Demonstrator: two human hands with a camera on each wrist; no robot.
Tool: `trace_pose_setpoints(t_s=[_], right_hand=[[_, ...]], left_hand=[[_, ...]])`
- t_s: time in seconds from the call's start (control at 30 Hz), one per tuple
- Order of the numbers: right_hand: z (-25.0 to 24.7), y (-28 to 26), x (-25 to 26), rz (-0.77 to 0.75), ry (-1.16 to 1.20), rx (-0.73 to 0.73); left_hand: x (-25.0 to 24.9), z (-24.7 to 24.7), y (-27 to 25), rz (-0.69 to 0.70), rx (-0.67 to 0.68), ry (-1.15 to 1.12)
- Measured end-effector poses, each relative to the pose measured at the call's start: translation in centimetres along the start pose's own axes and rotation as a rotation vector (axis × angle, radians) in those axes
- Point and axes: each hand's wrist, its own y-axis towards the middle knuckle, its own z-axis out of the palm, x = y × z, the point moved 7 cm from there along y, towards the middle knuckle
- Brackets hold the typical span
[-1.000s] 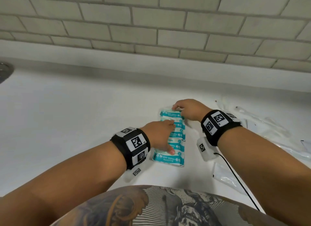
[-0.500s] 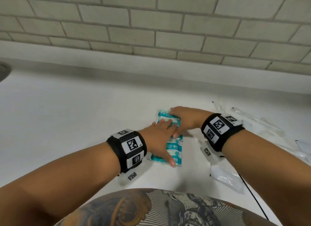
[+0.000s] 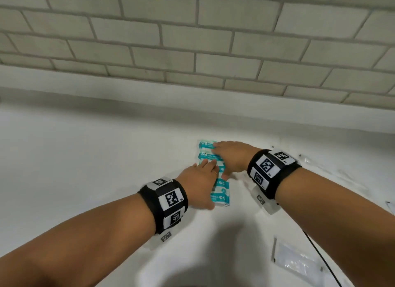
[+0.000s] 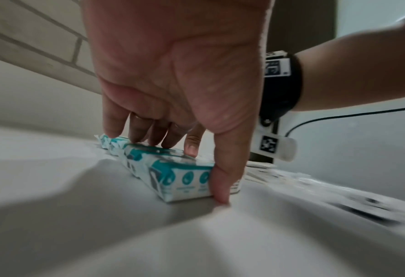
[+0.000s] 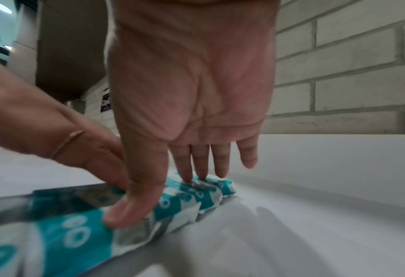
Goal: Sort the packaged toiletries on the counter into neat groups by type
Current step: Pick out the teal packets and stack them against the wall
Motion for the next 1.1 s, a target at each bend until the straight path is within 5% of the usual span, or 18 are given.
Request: trace_pose_setpoints(t_s=[0.23, 0.73, 0.8, 0.87, 1.0, 1.1], right_hand=[[-3.3, 5.3, -4.1, 0.144, 0.096, -0.241], [-3.3, 9.2, -8.3, 0.200, 0.462, -0.142], [-3.5, 8.8, -9.0, 0.265, 0.625, -0.213], [-3.6, 8.5, -10.7, 0.380, 0.852, -0.317], [-2.1, 8.5, -11.7, 0.467, 1.424, -0.382], [-0.9, 9.3, -10.7, 0.449, 1.951, -0.415]], left_hand=[[6.1, -3.7, 6.5, -0.086, -0.071, -0.030], [10.1, -3.9, 12.2, -0.056, -0.056, -0.148], [10.6, -4.3, 12.1, -0.024, 0.005, -0.276], [11.8, -5.8, 12.5, -0.035, -0.080, -0.456], [16.1, -6.0, 13.8, -0.438, -0.134, -0.983], [17.0, -3.9, 15.2, -0.581, -0.071, -1.450]])
